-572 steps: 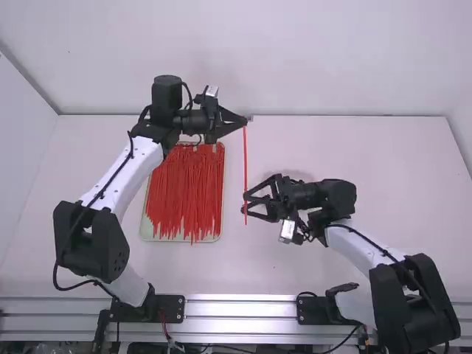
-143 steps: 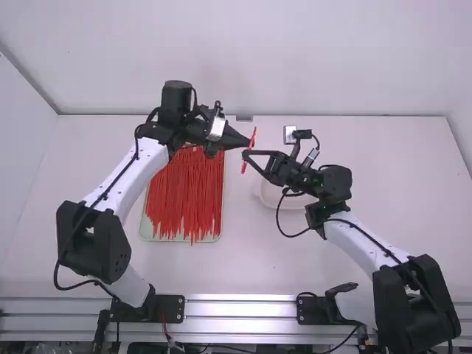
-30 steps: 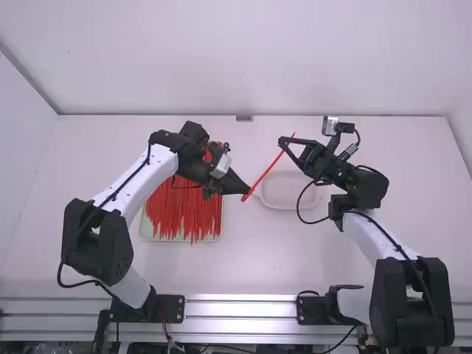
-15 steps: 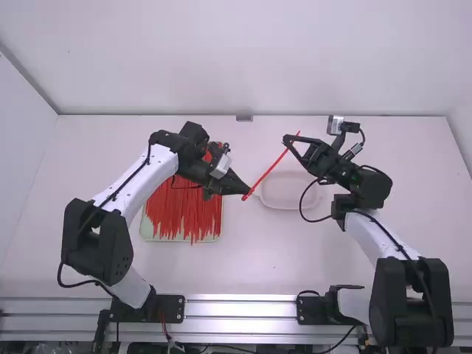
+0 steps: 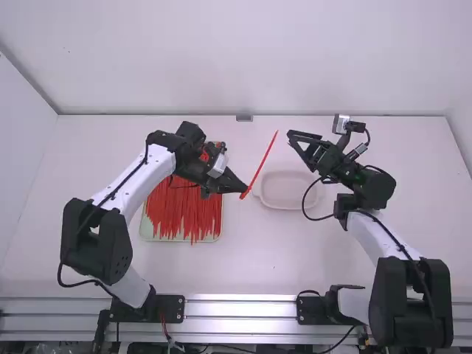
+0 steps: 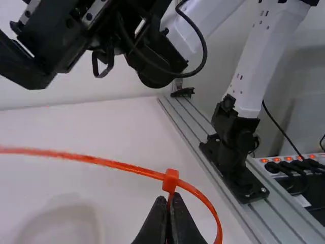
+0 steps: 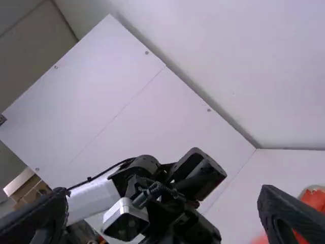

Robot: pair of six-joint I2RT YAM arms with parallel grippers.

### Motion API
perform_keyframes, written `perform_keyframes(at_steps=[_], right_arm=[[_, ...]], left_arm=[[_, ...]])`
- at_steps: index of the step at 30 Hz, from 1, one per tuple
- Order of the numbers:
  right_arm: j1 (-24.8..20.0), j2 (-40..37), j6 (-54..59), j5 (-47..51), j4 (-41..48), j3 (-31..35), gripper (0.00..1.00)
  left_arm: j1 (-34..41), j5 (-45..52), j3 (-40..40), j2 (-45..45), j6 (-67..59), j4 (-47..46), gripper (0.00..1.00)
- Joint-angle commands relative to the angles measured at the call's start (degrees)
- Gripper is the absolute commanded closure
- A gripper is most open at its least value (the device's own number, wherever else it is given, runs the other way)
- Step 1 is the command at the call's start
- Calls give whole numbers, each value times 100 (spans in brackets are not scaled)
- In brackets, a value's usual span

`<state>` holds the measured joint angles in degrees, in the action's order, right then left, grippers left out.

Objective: Fasten the cable tie

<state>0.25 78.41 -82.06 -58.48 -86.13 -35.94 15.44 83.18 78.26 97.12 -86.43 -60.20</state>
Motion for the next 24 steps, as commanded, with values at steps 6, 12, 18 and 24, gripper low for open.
perform_keyframes(at_steps=[6, 12, 18, 24], right_arm=[[11, -92, 0, -586, -7, -160, 0], [35, -92, 122, -800, 415, -160, 0], [450, -92, 662, -699, 1071, -160, 0], [887, -92, 863, -289, 1049, -160, 0]], left_arm=[[-227, 625, 350, 39, -155, -76, 98], [-260, 640, 697, 39, -42, -66, 98], [-269, 673, 1088, 39, 273, 28, 98], [-227, 678, 1228, 39, 975, 566, 98]])
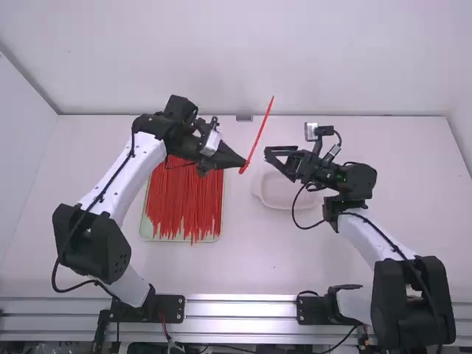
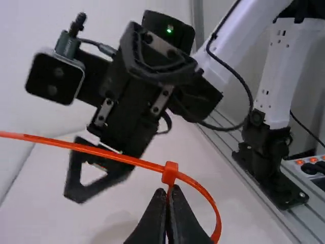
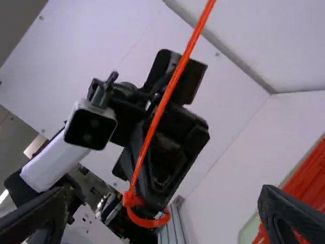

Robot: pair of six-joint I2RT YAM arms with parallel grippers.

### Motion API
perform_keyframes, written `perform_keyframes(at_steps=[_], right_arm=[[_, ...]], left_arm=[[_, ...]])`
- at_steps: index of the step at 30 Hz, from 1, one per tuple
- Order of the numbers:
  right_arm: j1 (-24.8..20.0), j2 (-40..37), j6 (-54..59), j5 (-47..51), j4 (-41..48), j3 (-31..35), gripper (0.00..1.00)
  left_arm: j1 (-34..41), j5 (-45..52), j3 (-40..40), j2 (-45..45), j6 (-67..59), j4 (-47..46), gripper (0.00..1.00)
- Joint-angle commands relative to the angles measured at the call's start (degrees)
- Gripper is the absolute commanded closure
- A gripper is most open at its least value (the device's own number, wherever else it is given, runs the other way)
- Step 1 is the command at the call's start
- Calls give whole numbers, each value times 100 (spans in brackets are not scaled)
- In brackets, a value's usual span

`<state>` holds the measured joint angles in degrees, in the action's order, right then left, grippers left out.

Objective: Fasten the cable tie

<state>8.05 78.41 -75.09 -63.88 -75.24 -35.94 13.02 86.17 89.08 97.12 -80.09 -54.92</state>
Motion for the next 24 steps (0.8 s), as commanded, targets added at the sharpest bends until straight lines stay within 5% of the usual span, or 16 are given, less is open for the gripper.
perform_keyframes(at_steps=[1, 16, 24], right_arm=[[149, -92, 164, 354, -35, -160, 0], [785, -92, 81, 1353, -59, -160, 25], [951, -92, 315, 1572, -101, -160, 56]], left_arm=[[15, 380, 149, 39, 439, 131, 98], [133, 378, 129, 39, 765, 588, 98], [133, 369, 76, 39, 767, 621, 98]])
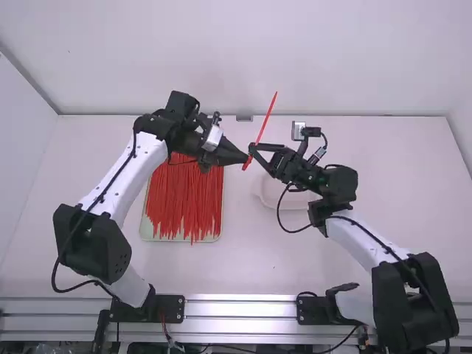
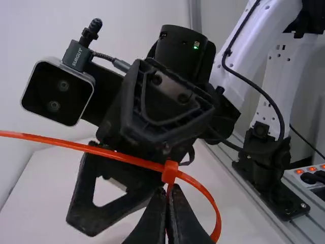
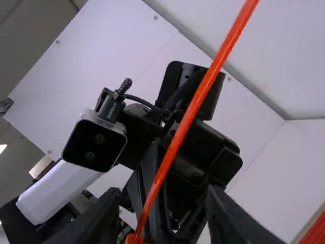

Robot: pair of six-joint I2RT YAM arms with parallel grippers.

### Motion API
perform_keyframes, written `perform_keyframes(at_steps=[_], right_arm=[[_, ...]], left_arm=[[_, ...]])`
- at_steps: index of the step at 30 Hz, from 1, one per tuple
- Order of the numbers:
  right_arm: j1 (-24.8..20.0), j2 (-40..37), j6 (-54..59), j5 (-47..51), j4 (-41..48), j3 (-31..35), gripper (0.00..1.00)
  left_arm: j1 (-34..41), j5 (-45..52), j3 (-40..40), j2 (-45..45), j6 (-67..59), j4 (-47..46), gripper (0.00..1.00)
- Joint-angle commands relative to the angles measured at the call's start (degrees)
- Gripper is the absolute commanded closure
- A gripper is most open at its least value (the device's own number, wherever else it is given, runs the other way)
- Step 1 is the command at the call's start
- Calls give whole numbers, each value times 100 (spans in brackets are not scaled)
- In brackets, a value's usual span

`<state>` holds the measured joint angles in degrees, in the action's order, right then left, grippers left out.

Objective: Fasten the cable tie

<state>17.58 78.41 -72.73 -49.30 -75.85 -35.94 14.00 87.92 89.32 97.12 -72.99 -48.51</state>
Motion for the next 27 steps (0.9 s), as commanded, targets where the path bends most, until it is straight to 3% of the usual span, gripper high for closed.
perform_keyframes(at_steps=[1, 6, 8, 9, 20, 24, 25, 26, 27], right_arm=[[0, -92, 81, 120, -37, -160, 62], [13, -92, 87, 114, -42, -162, 80], [4, -92, 105, 116, -39, -160, 98], [7, -92, 103, 109, -39, -162, 100], [4, -92, 122, -61, -44, -160, 100], [4, -92, 120, -166, -190, -160, 100], [4, -92, 120, -210, -223, -160, 100], [2, -92, 122, -232, -236, -160, 100], [-9, -92, 125, -232, -223, -160, 100]], left_arm=[[35, 199, 28, 39, 57, -2, 98], [37, 201, 28, 39, 55, 0, 98], [35, 201, 28, 39, 57, -4, 98], [35, 201, 28, 39, 55, -4, 98], [35, 201, 28, 39, 55, -2, 98], [35, 201, 28, 39, 17, -4, 70], [35, 201, 28, 39, 15, 0, 48], [37, 201, 28, 39, 48, 50, 1], [37, 201, 28, 39, 105, 92, 1]])
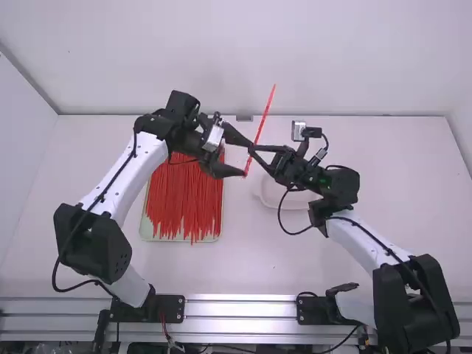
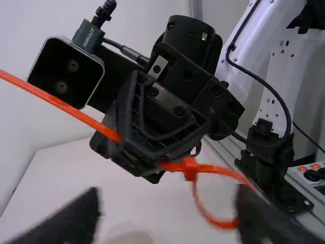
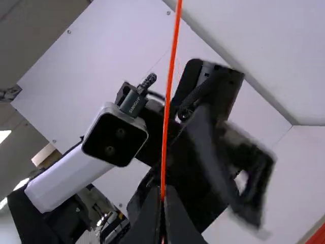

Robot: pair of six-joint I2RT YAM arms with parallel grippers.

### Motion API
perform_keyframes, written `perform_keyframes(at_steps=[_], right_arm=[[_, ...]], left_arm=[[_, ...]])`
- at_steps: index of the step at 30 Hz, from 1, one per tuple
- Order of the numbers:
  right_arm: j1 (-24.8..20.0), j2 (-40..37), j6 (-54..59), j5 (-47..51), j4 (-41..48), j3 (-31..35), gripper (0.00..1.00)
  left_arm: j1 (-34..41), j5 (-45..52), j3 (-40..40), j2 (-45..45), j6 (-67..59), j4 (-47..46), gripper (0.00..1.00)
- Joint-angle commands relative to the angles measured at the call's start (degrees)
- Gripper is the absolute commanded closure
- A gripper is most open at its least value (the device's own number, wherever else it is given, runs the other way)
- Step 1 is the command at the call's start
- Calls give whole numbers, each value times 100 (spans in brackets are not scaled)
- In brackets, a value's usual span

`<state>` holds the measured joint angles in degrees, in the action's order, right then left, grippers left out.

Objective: Fasten the cable tie

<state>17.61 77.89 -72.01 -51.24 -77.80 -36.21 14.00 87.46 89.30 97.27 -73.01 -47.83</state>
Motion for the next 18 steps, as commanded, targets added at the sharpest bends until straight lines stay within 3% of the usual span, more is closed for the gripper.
perform_keyframes(at_steps=[1, 9, 12, 18], right_arm=[[-28, -39, 59, -48, -13, -133, 100], [-439, -39, 42, -380, 13, -133, 100], [-734, -39, 52, -599, 26, -133, 100], [-1196, -39, 229, -927, 214, -133, 100]], left_arm=[[37, 245, 31, 24, 181, 66, 1], [-7, -262, 31, 24, 2841, 1615, 1], [-15, -1117, 31, 24, 4686, 2476, 1], [-13, -1897, 31, 24, 5683, 2710, 1]])
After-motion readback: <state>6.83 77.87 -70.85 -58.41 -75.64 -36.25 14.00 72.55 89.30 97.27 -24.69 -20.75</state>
